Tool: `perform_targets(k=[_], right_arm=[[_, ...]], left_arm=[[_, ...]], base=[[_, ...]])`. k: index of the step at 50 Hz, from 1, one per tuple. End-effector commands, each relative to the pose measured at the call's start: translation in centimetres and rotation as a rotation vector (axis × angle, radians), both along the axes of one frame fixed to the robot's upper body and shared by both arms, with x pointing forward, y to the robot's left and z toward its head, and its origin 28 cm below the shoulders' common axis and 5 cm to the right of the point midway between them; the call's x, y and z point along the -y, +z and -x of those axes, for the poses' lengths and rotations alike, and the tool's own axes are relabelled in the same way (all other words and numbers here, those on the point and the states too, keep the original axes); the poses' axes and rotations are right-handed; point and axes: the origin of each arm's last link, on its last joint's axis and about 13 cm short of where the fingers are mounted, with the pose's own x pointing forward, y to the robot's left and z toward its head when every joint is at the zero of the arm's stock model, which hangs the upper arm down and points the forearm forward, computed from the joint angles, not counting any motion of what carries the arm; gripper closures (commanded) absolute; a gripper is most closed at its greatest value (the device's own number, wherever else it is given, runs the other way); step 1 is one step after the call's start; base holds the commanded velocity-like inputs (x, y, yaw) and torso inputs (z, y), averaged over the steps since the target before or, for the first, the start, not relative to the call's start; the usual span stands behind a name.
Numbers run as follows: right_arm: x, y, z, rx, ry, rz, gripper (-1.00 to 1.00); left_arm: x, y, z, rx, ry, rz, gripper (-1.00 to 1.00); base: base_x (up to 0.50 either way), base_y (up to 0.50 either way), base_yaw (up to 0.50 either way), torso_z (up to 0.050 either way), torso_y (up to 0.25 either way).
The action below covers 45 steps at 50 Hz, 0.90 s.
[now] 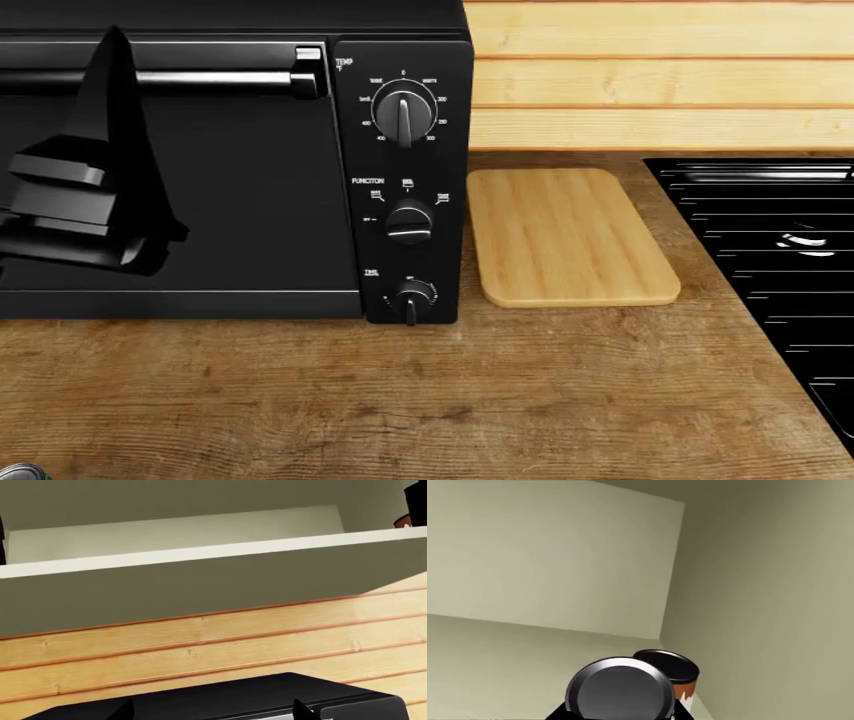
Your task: Pick the cans from the counter and place them in their designated side in the cabinet.
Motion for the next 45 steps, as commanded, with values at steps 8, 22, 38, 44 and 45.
perform_targets(k=[8,22,38,44,45], right_arm=[[0.2,-0.1,-0.1,-0.018,0.0,0.02,-1.0],[0.1,0.1,0.2,-0.009,0.009,0.041,-1.0],[0.0,1.7,2.3,0.153,0.02,0.1,-1.0],[-0.3,2.1,2.9,0.206,0.039,0.11,-1.0],[-0.3,2.1,2.9,0.214,0.039,0.113,-1.0]], left_arm=[[0.0,0.2,0.1,0.005,-0.001,0.004,-1.0],[0.0,0.3,0.2,0.008,-0.003,0.005,-1.0],[-0.1,0.3,0.2,0.009,-0.003,0.007,-1.0],[0.0,0.3,0.2,0.01,-0.004,0.006,-1.0],[0.0,0.4,0.2,0.01,-0.004,0.006,-1.0]], base=[[0.0,0.0,0.0,0.0,0.0],[0.0,0.0,0.0,0.0,0.0],[0.0,0.0,0.0,0.0,0.0],[0.0,0.0,0.0,0.0,0.0],[0.0,0.0,0.0,0.0,0.0]])
